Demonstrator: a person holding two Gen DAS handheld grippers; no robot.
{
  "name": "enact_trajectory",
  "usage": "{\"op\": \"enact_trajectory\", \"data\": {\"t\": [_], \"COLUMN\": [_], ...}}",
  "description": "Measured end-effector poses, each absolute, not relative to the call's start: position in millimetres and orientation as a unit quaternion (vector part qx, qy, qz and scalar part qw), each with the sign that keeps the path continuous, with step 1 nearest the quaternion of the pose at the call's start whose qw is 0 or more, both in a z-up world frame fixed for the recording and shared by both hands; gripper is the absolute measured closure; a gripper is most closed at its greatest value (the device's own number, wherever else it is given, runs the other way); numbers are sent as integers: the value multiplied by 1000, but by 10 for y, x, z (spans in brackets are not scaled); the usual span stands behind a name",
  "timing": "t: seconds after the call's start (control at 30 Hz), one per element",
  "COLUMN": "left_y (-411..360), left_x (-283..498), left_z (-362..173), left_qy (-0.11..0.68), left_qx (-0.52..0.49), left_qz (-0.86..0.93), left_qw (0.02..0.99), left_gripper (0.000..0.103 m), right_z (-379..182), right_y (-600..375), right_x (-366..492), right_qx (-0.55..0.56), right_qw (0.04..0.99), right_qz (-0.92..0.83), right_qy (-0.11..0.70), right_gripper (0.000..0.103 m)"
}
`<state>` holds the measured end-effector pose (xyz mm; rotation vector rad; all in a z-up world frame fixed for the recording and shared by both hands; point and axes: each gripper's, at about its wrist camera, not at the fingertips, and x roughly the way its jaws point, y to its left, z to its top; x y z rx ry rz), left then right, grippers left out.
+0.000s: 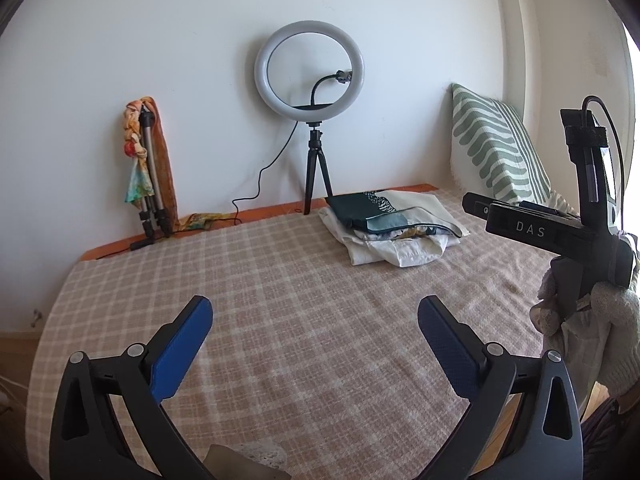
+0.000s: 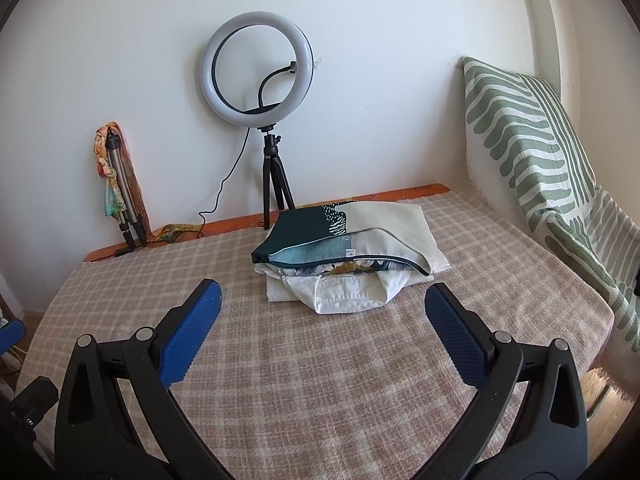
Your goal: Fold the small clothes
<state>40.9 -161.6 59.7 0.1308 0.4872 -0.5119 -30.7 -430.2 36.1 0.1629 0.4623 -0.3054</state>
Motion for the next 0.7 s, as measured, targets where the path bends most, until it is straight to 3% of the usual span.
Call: {"op": "enact_trajectory", "data": {"t": [0.7], "left_y": [-1637], "left_x": [352], "left_z": [581], "left_qy": [240], "left_qx": [82], "left_qz": [-258], "left_qw": [932], "left_gripper": [1], "right_z": [301], "right_y": [-4386], "right_x": [-344], "right_qx": [111], "right_qw": [957], "right_qz": [-159], "right_qy": [217], "right_gripper": [0]}}
